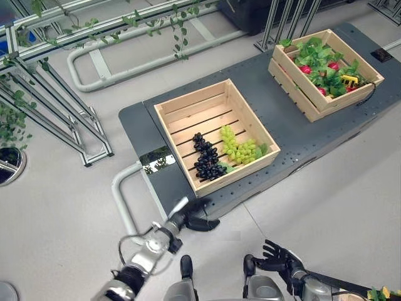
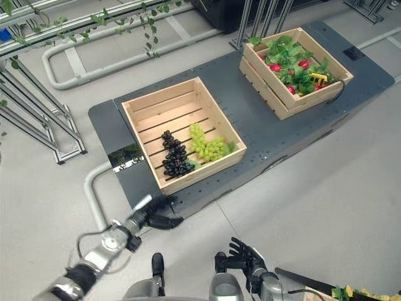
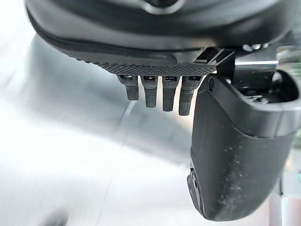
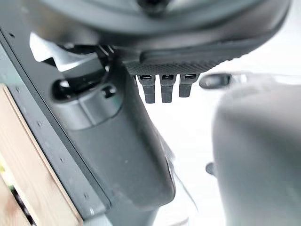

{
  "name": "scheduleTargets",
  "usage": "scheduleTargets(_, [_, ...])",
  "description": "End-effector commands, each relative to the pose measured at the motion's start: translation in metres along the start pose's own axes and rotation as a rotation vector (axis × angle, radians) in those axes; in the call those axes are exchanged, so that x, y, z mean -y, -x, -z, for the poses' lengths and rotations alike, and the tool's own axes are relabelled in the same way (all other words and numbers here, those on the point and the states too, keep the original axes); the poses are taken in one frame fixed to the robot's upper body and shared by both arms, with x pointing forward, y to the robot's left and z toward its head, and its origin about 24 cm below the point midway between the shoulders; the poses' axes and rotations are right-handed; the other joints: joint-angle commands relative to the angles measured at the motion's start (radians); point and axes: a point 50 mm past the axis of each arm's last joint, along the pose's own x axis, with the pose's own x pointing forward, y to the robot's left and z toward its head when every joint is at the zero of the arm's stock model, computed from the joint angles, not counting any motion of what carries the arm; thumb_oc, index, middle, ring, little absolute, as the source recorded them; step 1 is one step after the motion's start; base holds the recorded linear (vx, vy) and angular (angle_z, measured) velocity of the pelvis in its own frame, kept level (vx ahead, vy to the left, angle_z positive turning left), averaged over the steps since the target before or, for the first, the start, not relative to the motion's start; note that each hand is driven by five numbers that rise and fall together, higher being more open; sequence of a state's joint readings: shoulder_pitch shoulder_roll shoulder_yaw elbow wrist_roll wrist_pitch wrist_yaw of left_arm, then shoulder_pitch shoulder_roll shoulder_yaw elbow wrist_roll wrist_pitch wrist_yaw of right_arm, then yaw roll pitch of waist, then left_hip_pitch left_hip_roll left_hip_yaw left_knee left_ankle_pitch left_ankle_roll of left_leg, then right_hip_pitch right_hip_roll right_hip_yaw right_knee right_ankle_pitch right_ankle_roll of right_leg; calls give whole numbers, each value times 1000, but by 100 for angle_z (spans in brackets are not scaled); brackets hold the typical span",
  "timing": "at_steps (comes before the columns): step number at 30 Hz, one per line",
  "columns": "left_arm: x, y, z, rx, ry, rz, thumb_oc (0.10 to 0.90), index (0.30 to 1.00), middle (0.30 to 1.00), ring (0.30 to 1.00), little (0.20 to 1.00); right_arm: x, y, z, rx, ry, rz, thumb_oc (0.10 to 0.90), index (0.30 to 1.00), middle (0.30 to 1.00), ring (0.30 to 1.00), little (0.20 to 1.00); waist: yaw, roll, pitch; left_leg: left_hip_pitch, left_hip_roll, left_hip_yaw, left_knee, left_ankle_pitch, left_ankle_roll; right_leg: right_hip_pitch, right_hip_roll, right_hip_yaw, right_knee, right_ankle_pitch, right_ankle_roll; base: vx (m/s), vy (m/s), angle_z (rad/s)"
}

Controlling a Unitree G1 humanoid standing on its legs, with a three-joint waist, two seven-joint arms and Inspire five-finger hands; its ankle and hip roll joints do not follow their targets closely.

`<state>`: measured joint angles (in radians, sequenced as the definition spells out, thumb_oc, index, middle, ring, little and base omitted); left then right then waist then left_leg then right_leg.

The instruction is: Pick up the fruits from the basket on one side to the basket on the other side

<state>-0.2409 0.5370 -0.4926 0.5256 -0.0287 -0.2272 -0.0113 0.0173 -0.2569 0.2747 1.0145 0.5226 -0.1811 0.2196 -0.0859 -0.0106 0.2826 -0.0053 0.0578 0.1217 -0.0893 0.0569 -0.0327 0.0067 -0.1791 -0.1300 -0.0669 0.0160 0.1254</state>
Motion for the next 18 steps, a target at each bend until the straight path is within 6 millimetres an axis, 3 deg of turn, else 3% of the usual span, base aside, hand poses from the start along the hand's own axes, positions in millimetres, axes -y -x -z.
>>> scheduleTargets(1, [-31, -15, -75, 357, -152, -105, 800, 900, 900, 900, 900, 14, 5, -16, 108, 27, 8, 800, 900, 900, 900, 900, 0, 18, -29, -71, 38, -22, 113, -45, 11, -118, -52, 61, 71, 89, 46, -12, 19, -13])
scheduleTargets(8, [-78, 1, -134, 611, -321, -289, 800, 900, 900, 900, 900, 28, 10, -12, 87, 19, 49, 800, 900, 900, 900, 900, -9, 30, -22, -72, 42, -27, 96, -40, 14, -127, -41, 83, 71, 86, 43, 36, -6, -9])
scheduleTargets(12, [-91, 7, -153, 698, -363, -398, 800, 900, 900, 900, 900, 29, 10, -15, 86, 21, 40, 800, 900, 900, 900, 900, -13, 34, -4, -88, 47, -42, 104, -34, 7, -150, -31, 90, 105, 72, 35, 14, -27, -4])
scheduleTargets(18, [-112, 3, -163, 709, -466, -607, 800, 900, 900, 900, 900, 27, 7, -25, 103, 45, 18, 800, 900, 900, 900, 900, -29, 35, 30, -127, 61, -45, 123, -25, -4, -195, -15, 105, 146, 53, 18, -14, -8, 1])
